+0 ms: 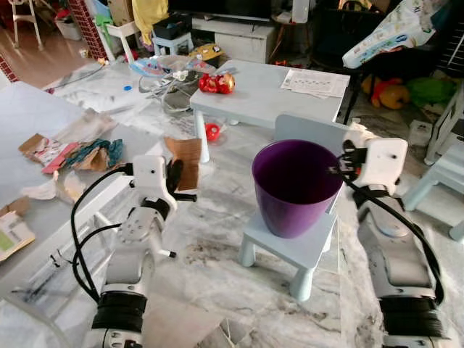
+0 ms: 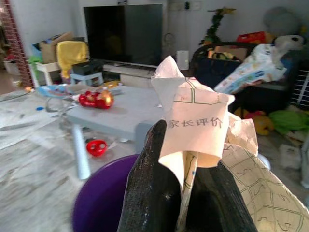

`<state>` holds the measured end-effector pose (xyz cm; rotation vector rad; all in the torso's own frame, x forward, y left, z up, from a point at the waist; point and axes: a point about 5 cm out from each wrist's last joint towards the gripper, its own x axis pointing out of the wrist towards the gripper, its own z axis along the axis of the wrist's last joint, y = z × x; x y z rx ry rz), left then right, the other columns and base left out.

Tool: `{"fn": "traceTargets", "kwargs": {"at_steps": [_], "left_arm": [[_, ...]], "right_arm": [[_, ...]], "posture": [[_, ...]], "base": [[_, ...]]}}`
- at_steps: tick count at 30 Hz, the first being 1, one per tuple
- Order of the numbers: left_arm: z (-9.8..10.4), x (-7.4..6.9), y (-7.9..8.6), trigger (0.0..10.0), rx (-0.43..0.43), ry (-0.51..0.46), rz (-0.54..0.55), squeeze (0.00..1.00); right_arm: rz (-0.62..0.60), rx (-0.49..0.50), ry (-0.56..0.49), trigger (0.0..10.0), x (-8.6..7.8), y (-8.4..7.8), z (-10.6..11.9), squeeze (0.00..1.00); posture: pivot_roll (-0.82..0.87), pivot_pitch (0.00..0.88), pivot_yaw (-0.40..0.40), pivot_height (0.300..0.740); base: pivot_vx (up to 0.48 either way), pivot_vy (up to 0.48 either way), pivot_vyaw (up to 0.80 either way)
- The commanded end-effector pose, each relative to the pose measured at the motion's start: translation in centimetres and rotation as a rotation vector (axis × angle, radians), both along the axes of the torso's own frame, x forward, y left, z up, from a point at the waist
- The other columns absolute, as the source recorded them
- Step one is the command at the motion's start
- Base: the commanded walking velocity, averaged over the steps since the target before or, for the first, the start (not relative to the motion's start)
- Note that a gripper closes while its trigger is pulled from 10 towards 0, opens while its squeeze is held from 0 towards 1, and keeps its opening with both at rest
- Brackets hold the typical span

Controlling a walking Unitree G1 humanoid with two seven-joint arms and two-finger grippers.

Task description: Picking trash to rubbish bin

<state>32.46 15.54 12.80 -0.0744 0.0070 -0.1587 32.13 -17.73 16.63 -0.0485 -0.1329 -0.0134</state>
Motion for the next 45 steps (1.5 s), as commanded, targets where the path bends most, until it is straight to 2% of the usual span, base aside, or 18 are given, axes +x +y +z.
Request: {"fn": "traceTargets", "kwargs": {"at_steps": [1, 38, 45], "left_arm": [[0.4, 0.0, -0.5, 10.0, -0.002, -0.014, -0.024, 0.0], [0.0, -0.3, -0.8, 10.0, 0.001, 0.008, -0.029, 0.0], [-0.6, -0.6, -0.5, 10.0, 0.025, 0.028, -0.025, 0.0]], "right_arm": [[-0.016, -0.007, -0.003, 10.0, 0.0, -0.6, 0.1, 0.0], [-0.001, -0.003, 0.005, 10.0, 0.1, -0.2, -0.1, 0.0], [0.016, 0.001, 0.013, 10.0, 0.2, 0.1, -0.3, 0.0]], "posture": [[-0.08, 0.027, 0.06, 0.74], [-0.08, 0.029, 0.057, 0.74], [-0.07, 0.026, 0.057, 0.74]], "base": [[0.371, 0.0, 0.0], [0.359, 0.0, -0.08], [0.0, 0.0, 0.0]]}}
